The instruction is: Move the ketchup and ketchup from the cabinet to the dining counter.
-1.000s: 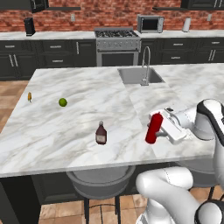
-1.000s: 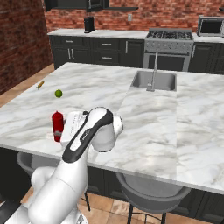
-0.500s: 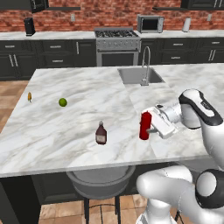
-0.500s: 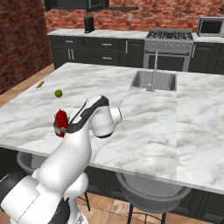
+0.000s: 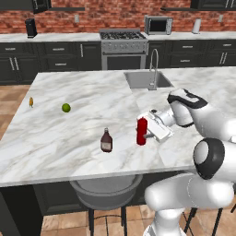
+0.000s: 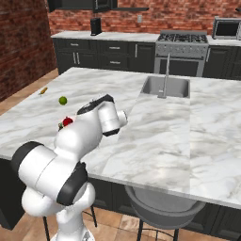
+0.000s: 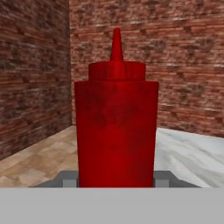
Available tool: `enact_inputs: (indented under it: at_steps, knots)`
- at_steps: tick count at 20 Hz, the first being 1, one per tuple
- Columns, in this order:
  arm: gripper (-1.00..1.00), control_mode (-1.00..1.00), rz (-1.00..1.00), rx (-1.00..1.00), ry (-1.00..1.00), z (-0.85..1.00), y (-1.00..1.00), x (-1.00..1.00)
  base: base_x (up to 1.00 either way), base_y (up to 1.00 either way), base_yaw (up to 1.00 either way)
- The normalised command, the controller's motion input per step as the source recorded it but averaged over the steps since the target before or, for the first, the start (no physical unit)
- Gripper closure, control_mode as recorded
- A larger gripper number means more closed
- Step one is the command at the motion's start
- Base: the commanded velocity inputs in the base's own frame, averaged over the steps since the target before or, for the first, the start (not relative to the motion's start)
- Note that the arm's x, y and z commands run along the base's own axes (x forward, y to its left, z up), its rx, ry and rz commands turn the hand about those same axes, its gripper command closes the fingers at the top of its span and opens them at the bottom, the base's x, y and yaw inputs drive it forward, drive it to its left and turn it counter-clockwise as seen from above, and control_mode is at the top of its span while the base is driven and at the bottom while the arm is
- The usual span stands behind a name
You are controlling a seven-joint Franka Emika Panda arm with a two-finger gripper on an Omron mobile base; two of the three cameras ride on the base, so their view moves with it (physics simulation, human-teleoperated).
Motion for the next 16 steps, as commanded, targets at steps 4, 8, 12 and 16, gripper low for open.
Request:
enact_inputs:
  at_steps: [4, 8, 12, 16]
  knots:
    - [1.00, -1.00, 0.15, 0.00, 0.00, -0.38, 0.20, 0.38, 0.00, 0.00, 0.00]
    - [1.00, -1.00, 0.10, 0.00, 0.00, -0.38, 0.19, 0.34, 0.00, 0.00, 0.00]
    - [1.00, -1.00, 0.06, 0.00, 0.00, -0.33, 0.11, 0.40, 0.00, 0.00, 0.00]
    - [1.00, -1.00, 0.04, 0.02, 0.00, -0.27, 0.02, 0.36, 0.00, 0.00, 0.00]
